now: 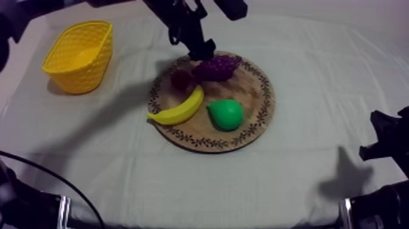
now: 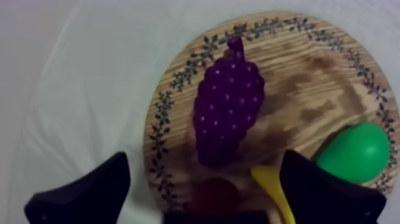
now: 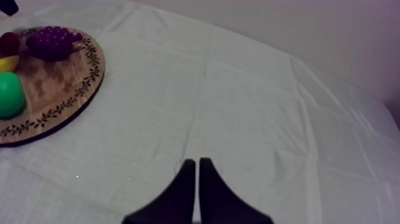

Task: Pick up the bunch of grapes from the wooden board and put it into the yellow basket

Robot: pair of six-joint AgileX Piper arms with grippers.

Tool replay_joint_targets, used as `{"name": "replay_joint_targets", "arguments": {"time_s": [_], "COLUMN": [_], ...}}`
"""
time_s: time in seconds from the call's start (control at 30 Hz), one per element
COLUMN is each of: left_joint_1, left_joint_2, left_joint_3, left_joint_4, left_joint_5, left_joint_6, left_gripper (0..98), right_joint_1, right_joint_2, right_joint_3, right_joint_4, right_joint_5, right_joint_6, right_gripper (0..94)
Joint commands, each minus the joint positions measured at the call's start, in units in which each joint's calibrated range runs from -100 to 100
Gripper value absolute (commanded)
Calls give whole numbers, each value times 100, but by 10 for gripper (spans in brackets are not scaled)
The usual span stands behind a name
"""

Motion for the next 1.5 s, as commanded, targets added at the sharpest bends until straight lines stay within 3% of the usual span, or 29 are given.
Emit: {"name": "replay_joint_targets", "arguments": {"time_s": [0.0,0.47,0.8,1.07,1.47], "left_joint_1": [22,84,-21,-128,-82], "left_joint_2": [285,1542,1968,2152,2403], "left_joint_3": [-222,-1627,-1968,-1966,-2078], "left_joint_4": [10,55,246,530,586], "left_joint_5": [-2,485,619,569,657], "left_joint_6": [-40,-303,-375,-548,-512], "left_gripper": [957,944,936,929,893], "right_joint_1": [1,1,1,1,1], "right_joint_2": [-1,-1,-1,-1,-1], "right_joint_3": [4,4,4,4,4], "right_joint_4": [0,0,0,0,0], "right_joint_5": [3,3,3,3,3], "right_joint_6": [1,1,1,1,1], "right_gripper": [2,2,2,2,2]}}
